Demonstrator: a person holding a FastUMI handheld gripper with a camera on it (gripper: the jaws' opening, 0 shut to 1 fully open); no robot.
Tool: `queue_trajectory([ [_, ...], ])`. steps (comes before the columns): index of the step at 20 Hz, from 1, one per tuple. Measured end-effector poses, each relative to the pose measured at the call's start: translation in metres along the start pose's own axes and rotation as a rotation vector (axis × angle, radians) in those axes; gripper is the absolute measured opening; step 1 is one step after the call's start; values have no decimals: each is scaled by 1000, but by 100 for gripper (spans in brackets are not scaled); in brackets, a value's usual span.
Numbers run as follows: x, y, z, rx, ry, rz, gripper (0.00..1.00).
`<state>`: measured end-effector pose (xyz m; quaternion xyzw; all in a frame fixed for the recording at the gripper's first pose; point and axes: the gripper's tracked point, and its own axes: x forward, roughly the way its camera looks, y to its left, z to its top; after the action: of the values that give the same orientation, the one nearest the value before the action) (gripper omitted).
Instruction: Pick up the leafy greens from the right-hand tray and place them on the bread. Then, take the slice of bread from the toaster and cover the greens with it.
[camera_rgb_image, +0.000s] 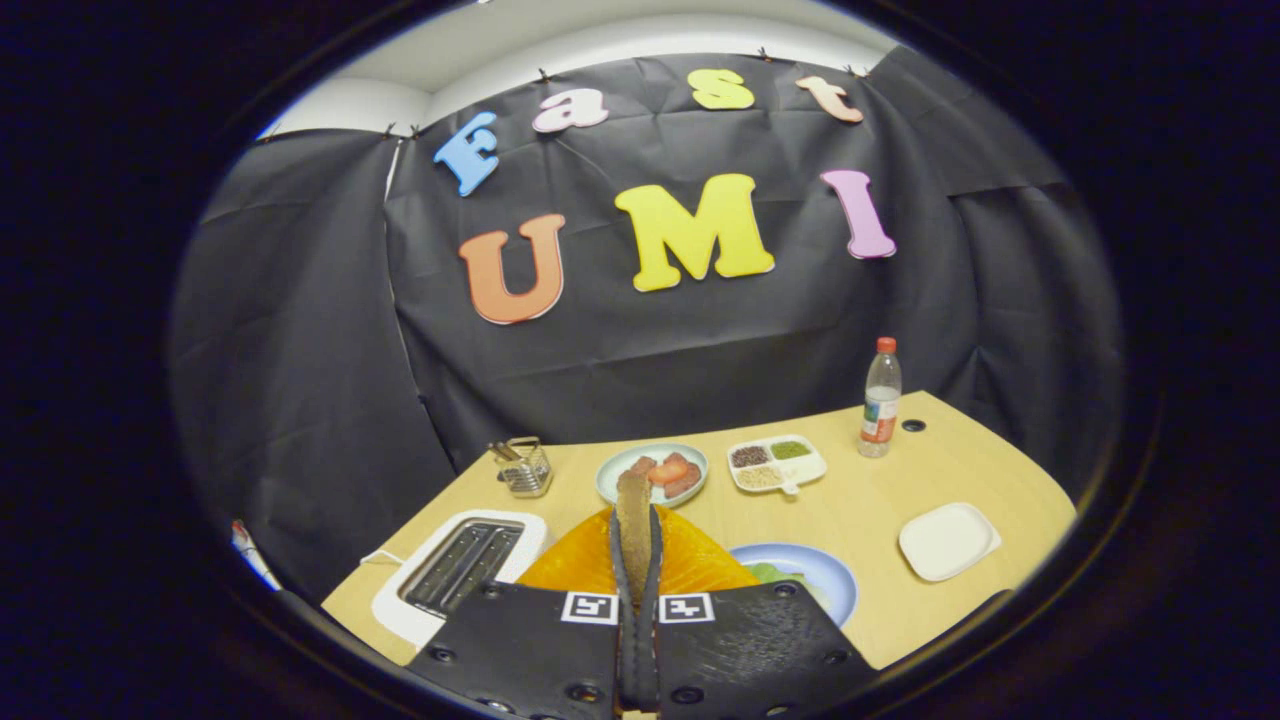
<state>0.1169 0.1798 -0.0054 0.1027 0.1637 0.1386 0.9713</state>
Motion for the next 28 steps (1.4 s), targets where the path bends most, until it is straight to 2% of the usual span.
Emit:
queue_trajectory([
  [2, 13, -13, -14, 7, 12, -27, 0],
  [9, 42, -33, -52, 104, 58, -42, 0],
  [14, 50, -55, -71, 186, 86, -59, 0],
  [20, 52, -92, -88, 221, 119, -97, 3],
  [22, 51, -100, -92, 227, 130, -98, 8],
  [24, 53, -111, -99, 220, 143, -117, 19],
  [28, 56, -133, -109, 217, 165, -160, 33],
])
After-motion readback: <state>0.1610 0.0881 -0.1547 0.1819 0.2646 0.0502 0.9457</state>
